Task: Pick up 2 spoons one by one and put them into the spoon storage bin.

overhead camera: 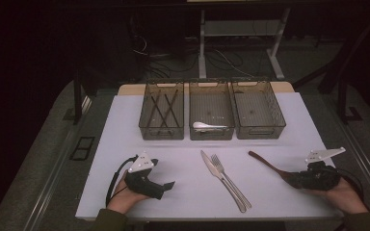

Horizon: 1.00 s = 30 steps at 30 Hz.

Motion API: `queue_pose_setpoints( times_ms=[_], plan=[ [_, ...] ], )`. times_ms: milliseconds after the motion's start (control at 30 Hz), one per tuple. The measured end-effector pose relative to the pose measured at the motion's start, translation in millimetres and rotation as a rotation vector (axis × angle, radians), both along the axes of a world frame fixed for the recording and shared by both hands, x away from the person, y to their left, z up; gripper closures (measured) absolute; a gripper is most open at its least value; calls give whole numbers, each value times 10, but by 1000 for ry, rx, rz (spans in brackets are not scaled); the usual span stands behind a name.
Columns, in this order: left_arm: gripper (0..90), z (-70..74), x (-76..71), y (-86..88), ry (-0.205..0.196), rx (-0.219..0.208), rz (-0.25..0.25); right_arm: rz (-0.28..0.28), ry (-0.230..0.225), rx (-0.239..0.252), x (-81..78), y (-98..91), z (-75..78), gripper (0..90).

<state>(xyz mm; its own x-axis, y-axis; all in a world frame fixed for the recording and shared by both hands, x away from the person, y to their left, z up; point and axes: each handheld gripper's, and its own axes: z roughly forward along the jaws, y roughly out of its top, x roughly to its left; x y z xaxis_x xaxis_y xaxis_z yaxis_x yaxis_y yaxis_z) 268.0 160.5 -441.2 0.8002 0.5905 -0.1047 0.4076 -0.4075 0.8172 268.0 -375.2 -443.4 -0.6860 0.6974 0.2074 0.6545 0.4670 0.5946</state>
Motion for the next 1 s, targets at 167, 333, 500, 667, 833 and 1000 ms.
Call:
queue_pose_setpoints(
  times_ms=[167,333,500,667,833,1000],
  plan=[
    [0,-1,2,-1,-1,0,-4,-9,8,7,8,-2,-2,797],
    [0,-3,2,-3,-2,-3,-7,-24,21,20,17,-7,2,804],
    [0,-4,1,-4,-2,-3,-8,-28,0,50,17,-10,25,806],
    [0,-4,0,-9,1,-3,-9,-46,-33,73,12,-27,74,806],
    [0,-8,1,-11,2,-3,-12,-47,-71,92,26,-36,107,806],
    [0,-6,0,-13,-1,-1,-22,-45,-92,99,46,-9,163,806]
  ],
)
